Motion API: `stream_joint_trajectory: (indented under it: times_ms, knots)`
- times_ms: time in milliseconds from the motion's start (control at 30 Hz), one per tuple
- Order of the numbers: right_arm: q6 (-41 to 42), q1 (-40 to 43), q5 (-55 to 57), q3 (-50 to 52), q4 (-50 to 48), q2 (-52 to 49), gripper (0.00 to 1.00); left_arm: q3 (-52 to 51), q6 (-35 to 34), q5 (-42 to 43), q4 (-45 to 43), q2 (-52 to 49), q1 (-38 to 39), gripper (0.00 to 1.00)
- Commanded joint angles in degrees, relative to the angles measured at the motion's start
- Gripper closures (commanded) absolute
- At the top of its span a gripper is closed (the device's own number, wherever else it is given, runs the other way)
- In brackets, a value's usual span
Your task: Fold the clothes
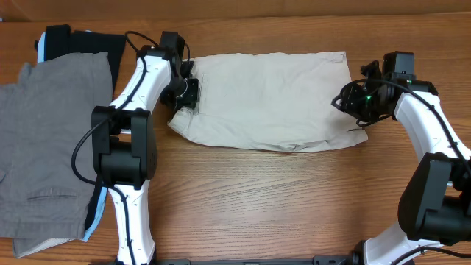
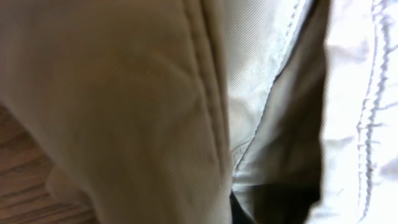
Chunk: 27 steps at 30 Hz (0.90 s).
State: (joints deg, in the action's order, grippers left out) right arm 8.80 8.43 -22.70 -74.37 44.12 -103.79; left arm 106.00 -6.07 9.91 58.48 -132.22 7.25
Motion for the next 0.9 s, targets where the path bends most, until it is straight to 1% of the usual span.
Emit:
stream_joint_trajectory:
  times_ms: [0,233,333,433,500,600,700,867]
  knots:
    - [-0.09,-0.17,-1.77,-1.57,-1.9,0.87,0.96,-0.24,-0.13,-2.45,0.72,-0.74,-1.05,0.96]
    - [0.63,-2.91,0.85,0.15,-5.49,0.76,0.96,6.93,4.55,-2.64,6.54,5.03,-2.47,0.96]
    - [3.69,-4.0,2.29,2.91,-8.02,0.44,0.96,11.26,6.99,-3.52,9.9,7.82,-2.51,0.96]
    - [6.4,-5.14,2.27,6.32,-11.61,-0.22,0.96,14.25,7.45,-3.5,11.93,10.38,-2.51,0.96]
    - [7.67,-5.84,2.32,8.35,-13.22,-0.48,0.96,15.41,8.55,-3.17,12.33,11.8,-2.49,0.96]
    - [9.33,-6.62,2.36,11.45,-15.21,-0.79,0.96,16.9,12.11,-2.8,12.44,13.4,-2.19,0.96]
    - [10.99,-7.37,2.25,15.13,-17.97,-0.87,0.96,18.34,12.37,-1.97,12.61,14.69,-1.73,0.96]
    - [12.35,-8.98,2.01,19.61,-21.18,-0.87,0.96,19.52,13.31,2.91,12.02,15.02,-0.7,0.96]
